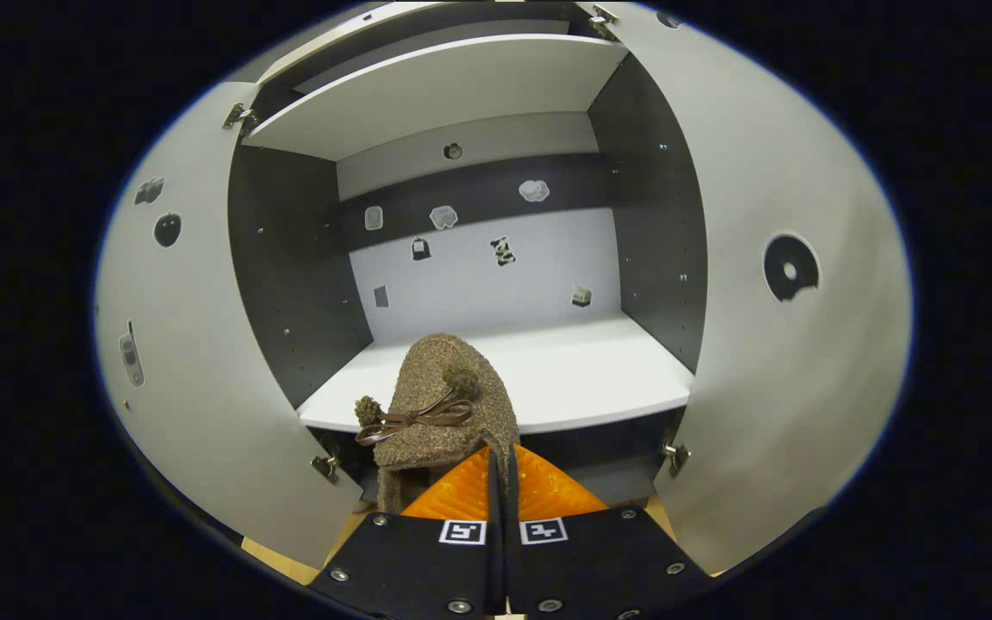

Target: Grab one shoe with the right hand and put it into the shoe cabinet, grab the other shoe with the left hand and put it into the shoe cabinet; then close the right door with the right hand and the left door with the left hand.

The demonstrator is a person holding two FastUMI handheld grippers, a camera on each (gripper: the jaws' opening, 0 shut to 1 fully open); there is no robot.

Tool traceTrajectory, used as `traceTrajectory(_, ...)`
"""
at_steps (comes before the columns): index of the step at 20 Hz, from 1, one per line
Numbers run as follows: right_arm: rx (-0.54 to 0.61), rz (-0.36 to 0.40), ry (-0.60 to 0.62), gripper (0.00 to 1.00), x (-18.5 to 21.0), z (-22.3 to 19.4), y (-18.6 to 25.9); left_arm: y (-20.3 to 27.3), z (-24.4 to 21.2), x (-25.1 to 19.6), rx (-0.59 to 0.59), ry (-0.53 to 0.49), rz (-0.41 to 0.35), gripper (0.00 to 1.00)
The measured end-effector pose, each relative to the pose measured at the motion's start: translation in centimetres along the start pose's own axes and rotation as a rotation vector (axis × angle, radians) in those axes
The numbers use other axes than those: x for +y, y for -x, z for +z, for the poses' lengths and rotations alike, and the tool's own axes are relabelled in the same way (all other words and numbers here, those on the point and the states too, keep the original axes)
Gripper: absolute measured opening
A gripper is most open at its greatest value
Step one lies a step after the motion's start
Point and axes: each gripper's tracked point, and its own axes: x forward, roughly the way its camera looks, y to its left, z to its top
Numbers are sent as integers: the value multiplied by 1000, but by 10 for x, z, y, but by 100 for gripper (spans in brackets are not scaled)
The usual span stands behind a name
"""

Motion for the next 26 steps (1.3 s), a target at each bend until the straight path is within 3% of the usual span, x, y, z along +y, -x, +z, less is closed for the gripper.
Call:
traceTrajectory(1,-17,-9,-1,0,-2,31,-16,-1,-1,0,2,0,-3,95)
traceTrajectory(7,-14,-96,4,0,-21,66,-90,-11,-8,1,25,3,-1,95)
traceTrajectory(12,79,-143,-58,0,-40,54,-148,-21,-15,4,44,-20,7,96)
traceTrajectory(14,95,-145,-67,0,-43,49,-156,-22,-16,5,45,-24,10,97)
traceTrajectory(19,44,-140,-27,14,-42,63,-145,-29,-18,0,55,-14,-1,95)
traceTrajectory(20,32,-133,-19,5,-40,65,-139,-30,-17,-3,54,-13,-9,96)
traceTrajectory(21,13,-124,-10,17,-37,71,-131,-30,-18,-6,52,-14,-18,95)
traceTrajectory(24,-63,-90,28,31,-25,83,-98,-32,-20,-16,55,-16,-37,95)
traceTrajectory(26,-109,-68,37,52,-18,86,-72,-33,-25,-25,64,-10,-56,95)
